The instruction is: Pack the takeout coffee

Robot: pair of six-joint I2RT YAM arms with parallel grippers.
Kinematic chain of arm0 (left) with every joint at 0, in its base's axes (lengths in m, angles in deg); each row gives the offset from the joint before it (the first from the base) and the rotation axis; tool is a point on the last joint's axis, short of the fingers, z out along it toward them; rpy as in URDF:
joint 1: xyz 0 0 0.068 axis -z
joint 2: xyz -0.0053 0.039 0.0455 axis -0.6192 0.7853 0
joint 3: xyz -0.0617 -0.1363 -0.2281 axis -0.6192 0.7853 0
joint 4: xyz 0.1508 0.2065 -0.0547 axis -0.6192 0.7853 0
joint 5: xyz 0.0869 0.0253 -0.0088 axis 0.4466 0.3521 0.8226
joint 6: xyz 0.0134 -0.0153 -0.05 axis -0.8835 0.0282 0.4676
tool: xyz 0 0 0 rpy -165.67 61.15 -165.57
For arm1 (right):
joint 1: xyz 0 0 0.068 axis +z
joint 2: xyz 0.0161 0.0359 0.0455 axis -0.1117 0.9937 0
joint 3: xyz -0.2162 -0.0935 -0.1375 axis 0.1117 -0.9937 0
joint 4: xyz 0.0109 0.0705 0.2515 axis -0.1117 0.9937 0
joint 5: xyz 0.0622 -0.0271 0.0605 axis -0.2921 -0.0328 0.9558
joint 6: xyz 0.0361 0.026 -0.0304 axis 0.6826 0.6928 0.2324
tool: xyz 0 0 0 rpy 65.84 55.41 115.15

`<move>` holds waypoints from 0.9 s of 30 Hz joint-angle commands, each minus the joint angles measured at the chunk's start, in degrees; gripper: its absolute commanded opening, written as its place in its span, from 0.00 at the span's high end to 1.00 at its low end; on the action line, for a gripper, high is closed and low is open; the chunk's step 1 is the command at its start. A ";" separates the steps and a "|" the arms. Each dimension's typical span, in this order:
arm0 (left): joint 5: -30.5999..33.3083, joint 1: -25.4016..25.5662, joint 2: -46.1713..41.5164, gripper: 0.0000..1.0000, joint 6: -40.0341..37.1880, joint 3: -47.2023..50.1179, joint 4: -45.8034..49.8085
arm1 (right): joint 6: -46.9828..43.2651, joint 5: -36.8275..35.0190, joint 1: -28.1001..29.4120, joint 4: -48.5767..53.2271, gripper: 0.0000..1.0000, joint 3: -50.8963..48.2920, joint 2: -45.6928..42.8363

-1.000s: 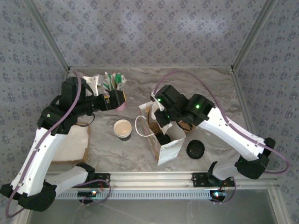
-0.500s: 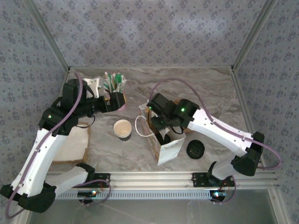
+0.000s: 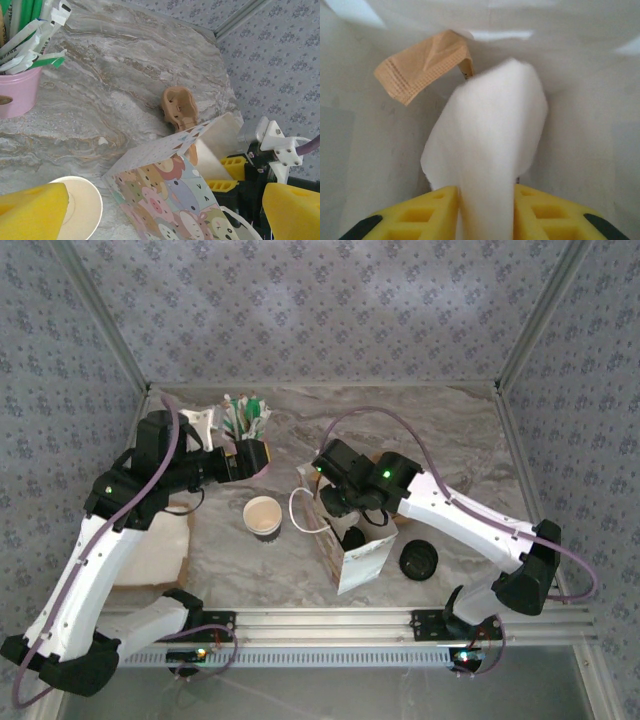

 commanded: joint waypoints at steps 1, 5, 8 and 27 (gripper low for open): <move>-0.53 0.08 -0.23 0.01 -0.63 -0.01 -1.64 | 0.81 -1.04 -0.18 1.00 0.62 2.37 -0.62; -0.48 0.08 -0.14 0.01 -0.60 0.18 -1.64 | 0.82 -0.70 -0.26 1.61 0.64 3.26 -1.49; -0.50 0.07 -0.02 0.01 -0.51 0.23 -1.74 | 0.61 -0.11 -0.28 1.53 0.70 3.49 -2.13; 9.02 0.13 -5.99 0.01 -4.66 -2.69 -2.60 | -5.05 5.98 -2.46 -6.29 0.20 8.17 -13.65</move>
